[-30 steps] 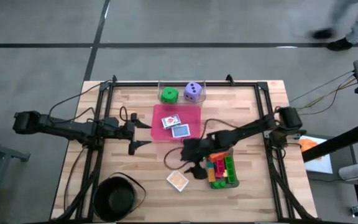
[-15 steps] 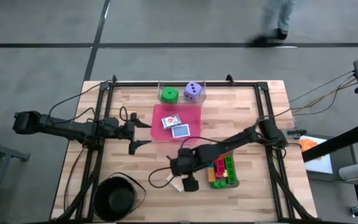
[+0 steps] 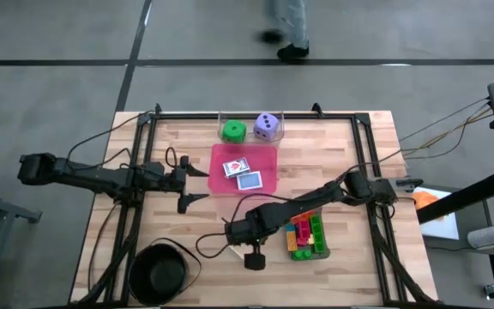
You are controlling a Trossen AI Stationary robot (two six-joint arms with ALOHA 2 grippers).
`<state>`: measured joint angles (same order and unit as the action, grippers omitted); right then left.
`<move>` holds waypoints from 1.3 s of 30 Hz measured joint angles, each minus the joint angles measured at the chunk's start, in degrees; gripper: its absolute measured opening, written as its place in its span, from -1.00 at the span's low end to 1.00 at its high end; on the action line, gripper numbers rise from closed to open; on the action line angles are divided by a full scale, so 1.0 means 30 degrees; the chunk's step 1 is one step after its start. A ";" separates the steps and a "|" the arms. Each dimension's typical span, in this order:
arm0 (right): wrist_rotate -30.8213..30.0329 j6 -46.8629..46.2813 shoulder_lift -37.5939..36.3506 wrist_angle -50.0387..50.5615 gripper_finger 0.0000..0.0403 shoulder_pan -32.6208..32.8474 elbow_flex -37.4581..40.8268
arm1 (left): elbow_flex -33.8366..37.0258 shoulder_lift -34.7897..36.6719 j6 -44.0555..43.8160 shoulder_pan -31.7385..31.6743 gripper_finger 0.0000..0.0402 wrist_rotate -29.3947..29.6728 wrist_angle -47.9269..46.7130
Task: Pick & Place Toys
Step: Put the yellow game card into the red bin
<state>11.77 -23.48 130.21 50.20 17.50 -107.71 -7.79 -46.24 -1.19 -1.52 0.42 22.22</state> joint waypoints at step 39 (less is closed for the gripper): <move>-0.3744 -0.5698 0.2481 -0.2192 0.97 0.0777 -0.0088 | 0.0000 0.0000 -0.0451 -0.0007 0.70 0.0578 -0.0805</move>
<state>0.54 -40.58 137.66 43.62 19.84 -107.97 -7.79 -46.24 -2.55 -1.54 2.15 19.80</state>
